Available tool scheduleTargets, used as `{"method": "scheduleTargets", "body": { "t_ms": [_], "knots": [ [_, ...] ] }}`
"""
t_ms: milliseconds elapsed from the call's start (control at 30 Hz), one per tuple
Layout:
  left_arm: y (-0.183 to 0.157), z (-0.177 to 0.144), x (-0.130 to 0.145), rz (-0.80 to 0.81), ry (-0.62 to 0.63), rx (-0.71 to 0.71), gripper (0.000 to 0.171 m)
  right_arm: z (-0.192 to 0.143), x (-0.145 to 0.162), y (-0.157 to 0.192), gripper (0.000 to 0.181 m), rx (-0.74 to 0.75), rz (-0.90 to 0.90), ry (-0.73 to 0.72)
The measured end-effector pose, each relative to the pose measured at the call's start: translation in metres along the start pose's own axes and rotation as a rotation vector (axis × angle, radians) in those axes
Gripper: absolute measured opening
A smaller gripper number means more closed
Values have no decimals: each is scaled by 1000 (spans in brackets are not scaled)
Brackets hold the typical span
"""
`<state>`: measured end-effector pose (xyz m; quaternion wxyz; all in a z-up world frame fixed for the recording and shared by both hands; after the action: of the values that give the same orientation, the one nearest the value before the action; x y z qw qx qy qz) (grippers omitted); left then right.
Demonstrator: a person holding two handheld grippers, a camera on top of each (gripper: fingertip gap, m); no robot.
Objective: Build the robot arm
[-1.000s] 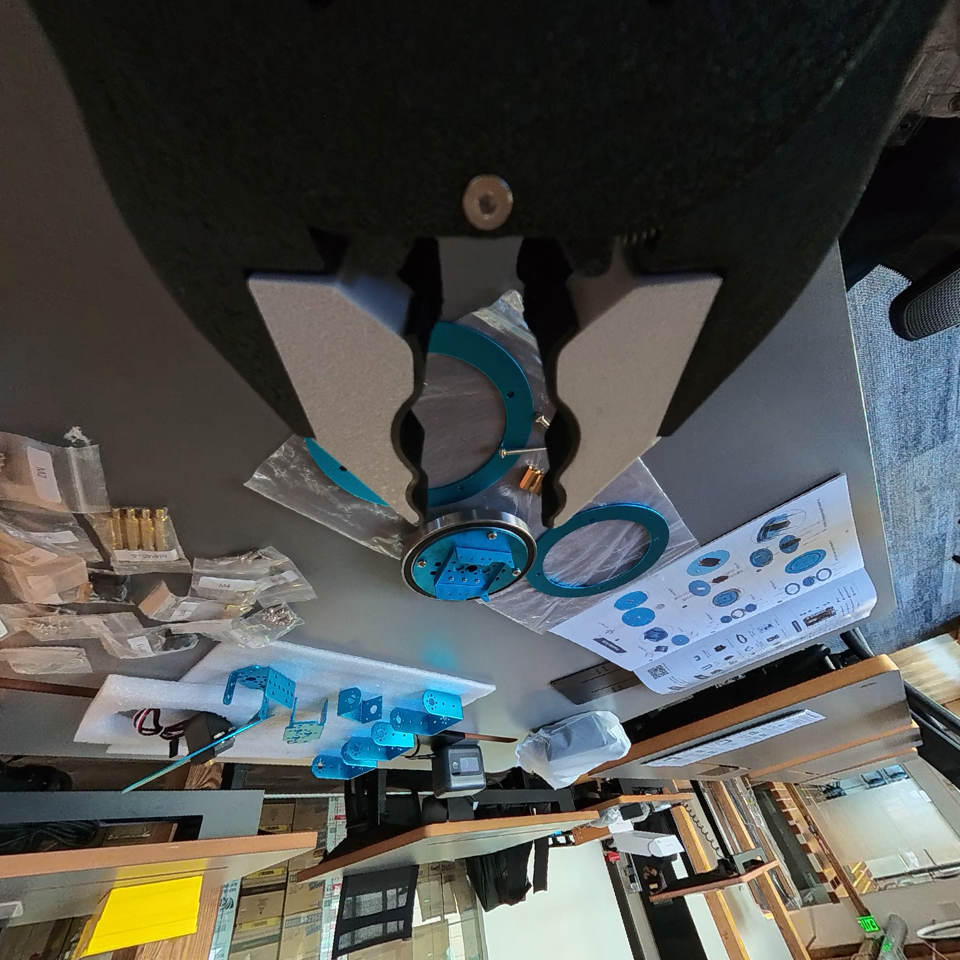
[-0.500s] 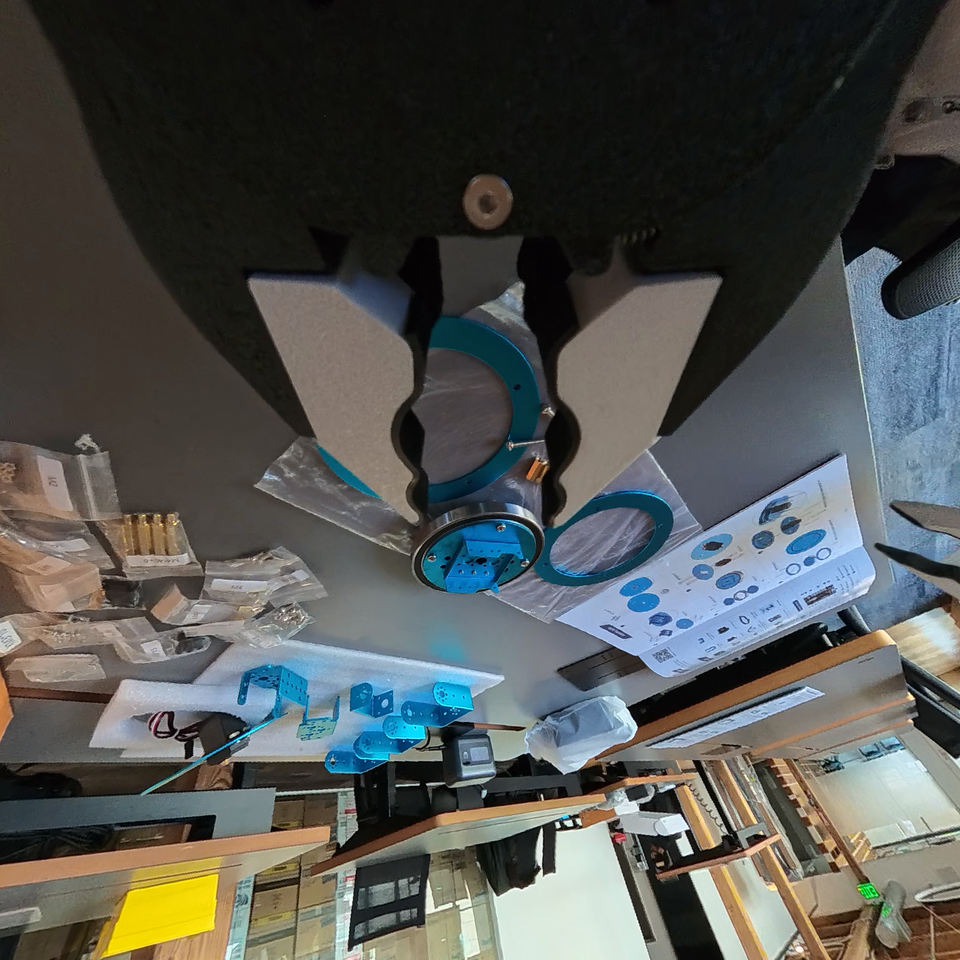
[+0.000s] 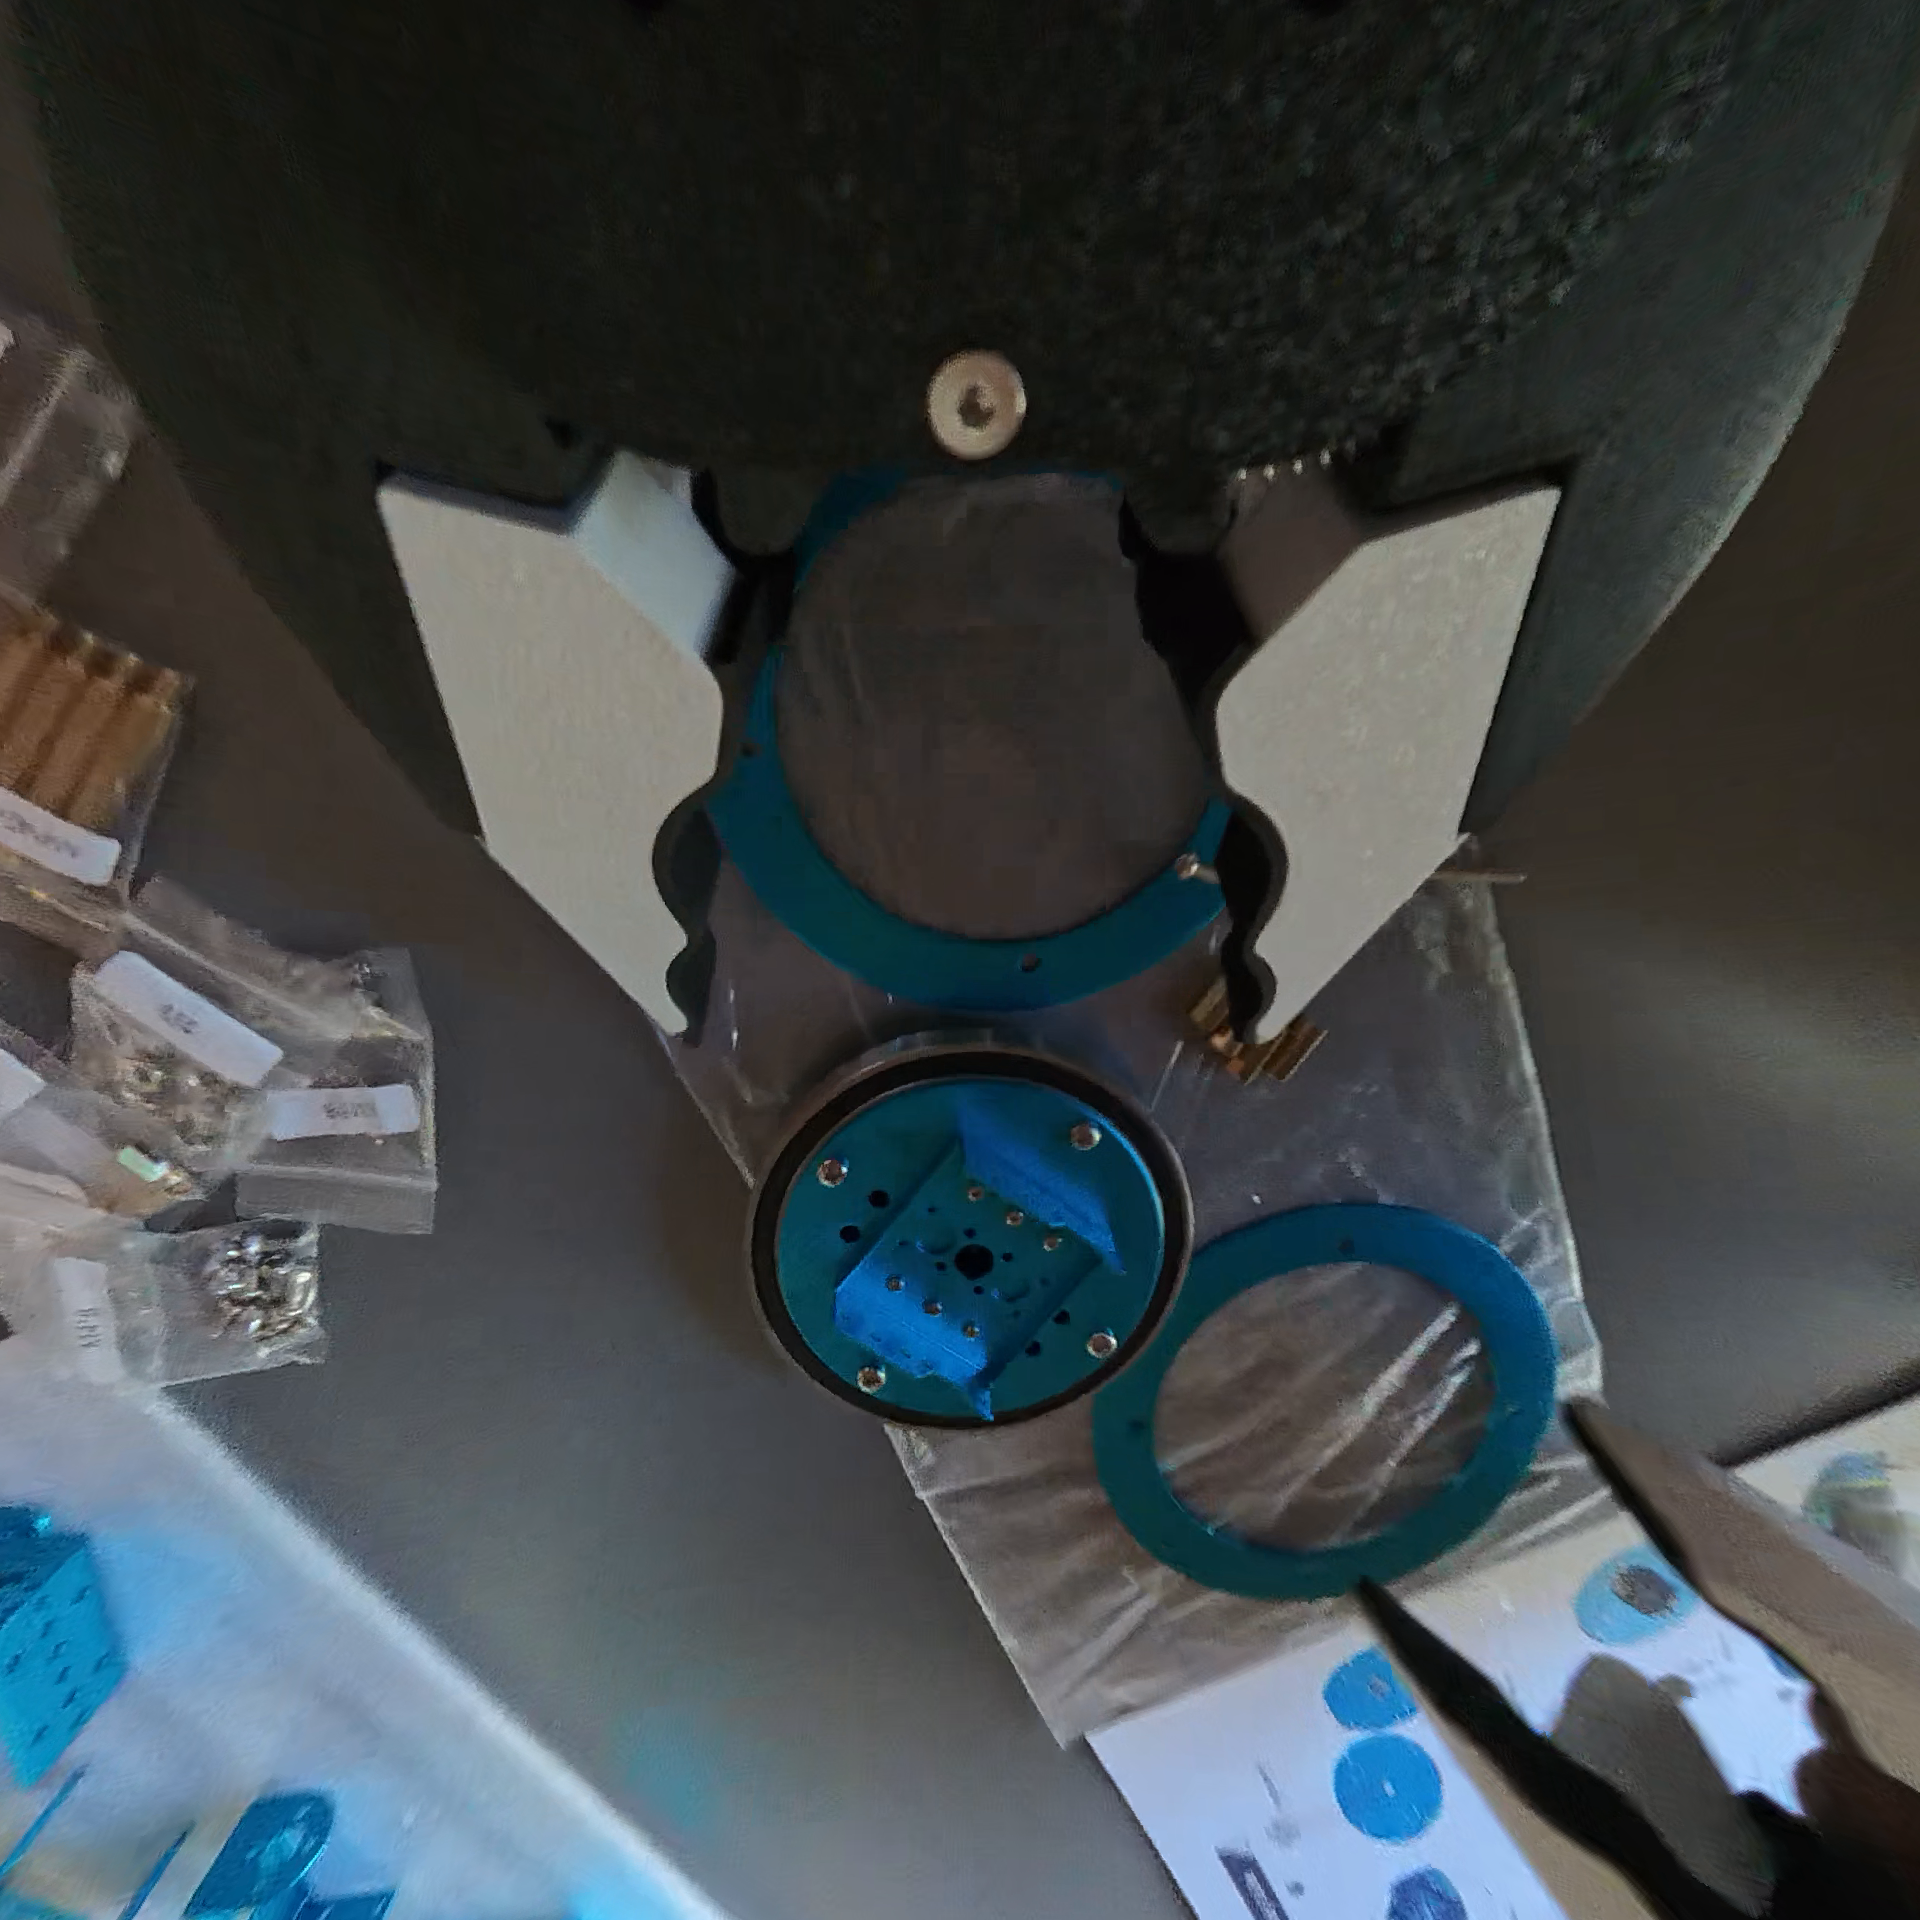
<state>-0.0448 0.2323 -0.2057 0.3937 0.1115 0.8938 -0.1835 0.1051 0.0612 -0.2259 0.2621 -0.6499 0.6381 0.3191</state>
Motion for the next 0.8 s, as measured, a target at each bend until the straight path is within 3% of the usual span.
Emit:
{"method": "scheduleTargets", "body": {
  "t_ms": [67, 167, 367, 467, 700, 800],
  "knots": [
    [10, 19, -2, 78, 61, 12, 67, 8, -3, -2, 101, -21, 1, 20],
    [13, 31, -9, 186, 48, 63, 78, 11, -7, -3, 94, -40, -21, 28],
    [16, 61, -22, 282, 119, 94, 88, 17, -9, -6, 95, -3, -198, 71],
    [17, 68, -25, 285, 104, 89, 87, 26, -5, -10, 95, -33, -229, 124],
    [12, 79, -23, 335, 96, 47, 79, 31, -6, -15, 77, -122, -222, 97],
    [10, 80, -24, 353, 108, 10, 79, 32, -7, -15, 77, -128, -242, 98]
  ]
}}
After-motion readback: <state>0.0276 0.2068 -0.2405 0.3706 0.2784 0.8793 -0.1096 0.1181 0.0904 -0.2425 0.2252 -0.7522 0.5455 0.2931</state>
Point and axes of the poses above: each gripper's, where its closed fingertips meet, z out along the fingers, x out of its underside, y = z × x across the jaws, the point moved 8 cm from there along -z, back along the fingers
